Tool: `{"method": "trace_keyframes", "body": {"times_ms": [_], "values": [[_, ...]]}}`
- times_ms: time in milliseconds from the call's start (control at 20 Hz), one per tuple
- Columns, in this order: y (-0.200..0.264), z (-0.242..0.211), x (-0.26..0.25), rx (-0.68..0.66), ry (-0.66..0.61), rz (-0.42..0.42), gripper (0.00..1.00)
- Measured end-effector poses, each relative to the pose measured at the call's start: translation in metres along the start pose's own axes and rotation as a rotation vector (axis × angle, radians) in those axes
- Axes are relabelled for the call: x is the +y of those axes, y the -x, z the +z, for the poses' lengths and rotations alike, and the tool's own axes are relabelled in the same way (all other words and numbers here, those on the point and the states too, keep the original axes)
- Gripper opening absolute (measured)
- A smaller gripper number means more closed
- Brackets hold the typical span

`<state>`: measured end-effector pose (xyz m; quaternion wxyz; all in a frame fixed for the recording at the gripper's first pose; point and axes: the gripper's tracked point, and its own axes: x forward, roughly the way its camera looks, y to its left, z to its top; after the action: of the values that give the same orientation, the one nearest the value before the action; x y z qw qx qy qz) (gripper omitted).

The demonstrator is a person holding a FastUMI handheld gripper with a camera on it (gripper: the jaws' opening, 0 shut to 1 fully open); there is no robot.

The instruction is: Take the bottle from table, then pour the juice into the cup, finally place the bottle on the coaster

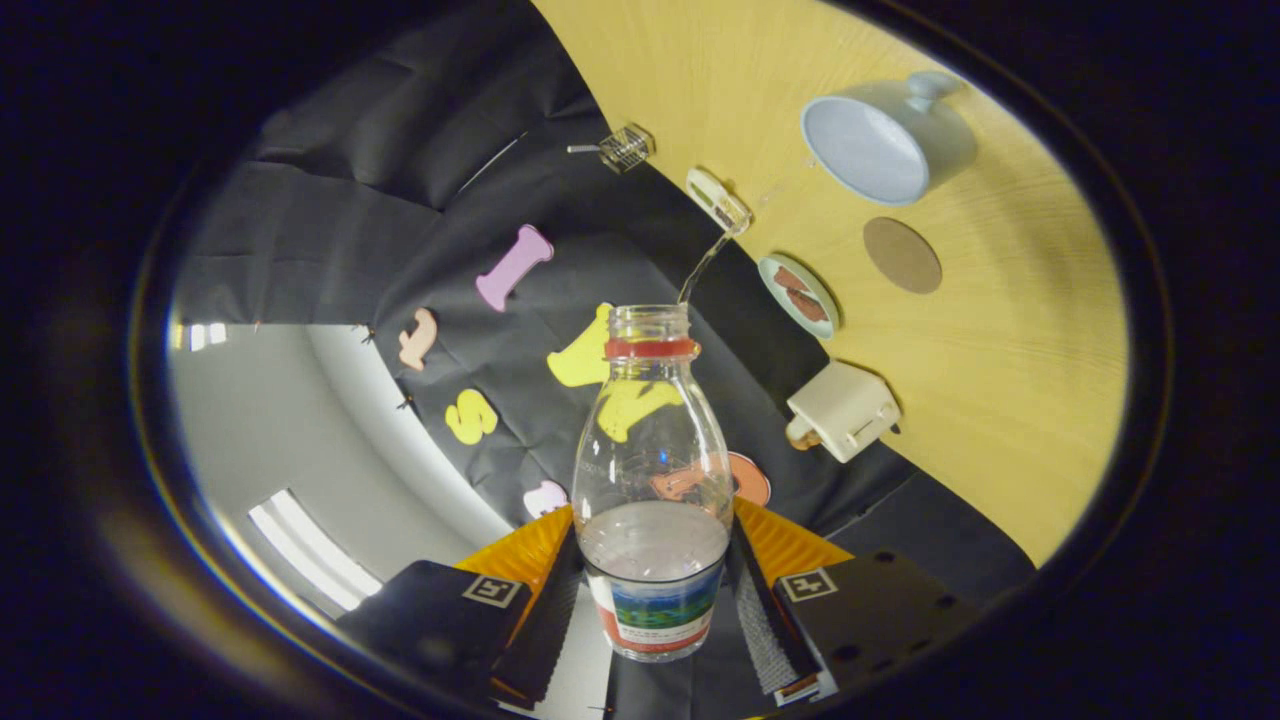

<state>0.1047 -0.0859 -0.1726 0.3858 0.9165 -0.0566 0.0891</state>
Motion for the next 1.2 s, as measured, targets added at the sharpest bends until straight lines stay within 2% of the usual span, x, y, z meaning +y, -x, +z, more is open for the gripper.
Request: {"method": "trace_keyframes", "body": {"times_ms": [100,450,600,800,900,1000,1200], "values": [[0.001,0.007,0.002,-0.007,-0.046,0.014,0.78],[0.005,0.036,-0.033,-0.025,-0.086,-0.061,0.78],[0.009,0.047,-0.052,-0.037,-0.086,-0.086,0.79],[0.011,0.036,-0.055,-0.022,-0.046,-0.099,0.79],[0.012,0.018,-0.052,0.019,0.048,-0.112,0.79],[0.016,-0.001,-0.051,0.063,0.204,-0.141,0.79],[0.018,-0.035,-0.051,0.176,0.646,-0.195,0.79]]}}
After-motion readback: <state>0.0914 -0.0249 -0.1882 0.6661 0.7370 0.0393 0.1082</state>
